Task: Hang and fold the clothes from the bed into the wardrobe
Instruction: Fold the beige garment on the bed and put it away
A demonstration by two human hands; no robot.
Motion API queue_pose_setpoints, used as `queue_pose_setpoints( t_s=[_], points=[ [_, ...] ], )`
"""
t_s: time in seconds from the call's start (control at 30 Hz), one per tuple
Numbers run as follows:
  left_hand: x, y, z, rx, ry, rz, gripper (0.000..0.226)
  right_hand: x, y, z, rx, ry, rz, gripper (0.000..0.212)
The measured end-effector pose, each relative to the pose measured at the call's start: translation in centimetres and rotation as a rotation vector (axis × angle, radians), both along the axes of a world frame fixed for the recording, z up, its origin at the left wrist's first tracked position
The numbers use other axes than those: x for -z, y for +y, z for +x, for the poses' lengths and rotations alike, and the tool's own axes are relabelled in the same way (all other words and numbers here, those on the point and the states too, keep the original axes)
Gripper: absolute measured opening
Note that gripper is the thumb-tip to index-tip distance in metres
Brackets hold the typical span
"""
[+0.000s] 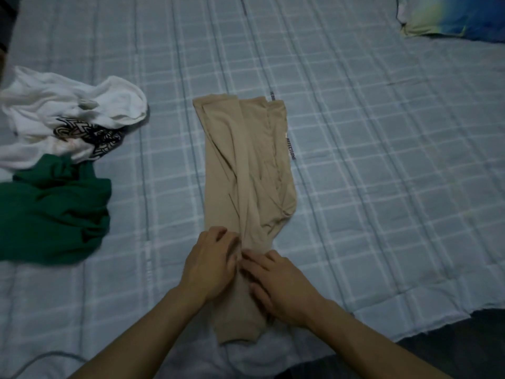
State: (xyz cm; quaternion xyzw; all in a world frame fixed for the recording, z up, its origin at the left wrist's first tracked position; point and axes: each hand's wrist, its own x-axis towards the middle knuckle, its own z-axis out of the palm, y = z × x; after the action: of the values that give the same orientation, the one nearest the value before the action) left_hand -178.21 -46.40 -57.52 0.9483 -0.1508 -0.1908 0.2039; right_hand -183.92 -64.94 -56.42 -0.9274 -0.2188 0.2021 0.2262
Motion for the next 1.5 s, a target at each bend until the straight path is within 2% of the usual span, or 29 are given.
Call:
queue_pose_setpoints(
  t_s=[0.07, 0.1, 0.17, 0.2, 0.3, 0.33, 0.47, 0.57, 0.63, 0.77, 0.93, 1.03, 1.13, 1.2, 1.3, 1.4, 1.5],
  points=[
    [0.2, 0.5, -1.1, -0.001, 0.028, 0.023, 0.042, 0.0, -0.2, -0.9, -0.096, 0.048, 0.007, 0.048],
    [0.4, 0.8, -1.6, 0.002, 0.027, 0.029, 0.041, -0.1, -0.3, -1.2, -0.07, 0.08, 0.087, 0.045],
    [0.7, 1.3, -2.5, 0.042, -0.004, 0.043, 0.038, -0.4, -0.8, -1.2, 0.155, 0.108, 0.287, 0.037],
    [0.9, 1.5, -2.8, 0.074, -0.024, 0.053, 0.038, -0.4, -1.2, -0.7, 0.312, 0.049, 0.343, 0.035],
    [1.0, 1.6, -3.5, 0.16, -0.084, 0.09, 0.033, 0.1, -2.4, 2.1, 0.628, -0.223, 0.308, 0.032],
    [1.1, 1.7, -3.6, 0.17, -0.098, 0.092, 0.032, 0.3, -2.8, 3.3, 0.649, -0.236, 0.26, 0.037],
    [1.7, 2.0, -3.5, 0.189, -0.126, 0.118, 0.035, 1.4, -3.6, 7.8, 0.597, -0.068, 0.082, 0.083],
    [2.1, 2.0, -3.0, 0.212, -0.146, 0.116, 0.042, 2.2, -3.8, 9.7, 0.559, 0.088, 0.106, 0.096],
    [2.3, 2.0, -2.7, 0.258, -0.172, 0.119, 0.046, 2.5, -4.4, 10.2, 0.558, 0.163, 0.176, 0.096],
    [2.5, 1.7, -2.8, 0.317, -0.17, 0.101, 0.054, 2.5, -5.9, 10.4, 0.507, 0.255, 0.344, 0.082],
    [2.7, 2.2, -2.8, 0.339, -0.101, 0.121, 0.069, 1.4, -9.5, 10.9, 0.551, 0.363, 0.52, 0.066],
    [2.9, 2.4, -2.7, 0.345, -0.089, 0.136, 0.07, 1.1, -11.4, 11.3, 0.512, 0.441, 0.423, 0.051],
    [2.3, 1.9, -2.6, 0.337, -0.045, 0.152, 0.066, 2.0, -11.1, 11.1, 0.528, 0.395, 0.238, 0.021],
    [1.6, 1.2, -2.1, 0.269, -0.06, 0.095, 0.054, 2.3, -9.8, 10.8, 0.604, 0.299, 0.161, 0.041],
    [0.8, -0.5, -1.2, 0.135, -0.192, -0.111, 0.038, 2.6, -7.4, 10.2, 0.683, 0.203, 0.109, 0.069],
    [0.2, -2.5, 0.0, 0.131, -0.222, -0.157, 0.049, 3.3, -5.8, 9.6, 0.71, 0.125, 0.044, 0.084],
    [1.2, -3.7, 1.3, 0.246, -0.192, 0.027, 0.069, 3.8, -5.4, 8.8, 0.675, -0.055, -0.033, 0.1]
  ],
)
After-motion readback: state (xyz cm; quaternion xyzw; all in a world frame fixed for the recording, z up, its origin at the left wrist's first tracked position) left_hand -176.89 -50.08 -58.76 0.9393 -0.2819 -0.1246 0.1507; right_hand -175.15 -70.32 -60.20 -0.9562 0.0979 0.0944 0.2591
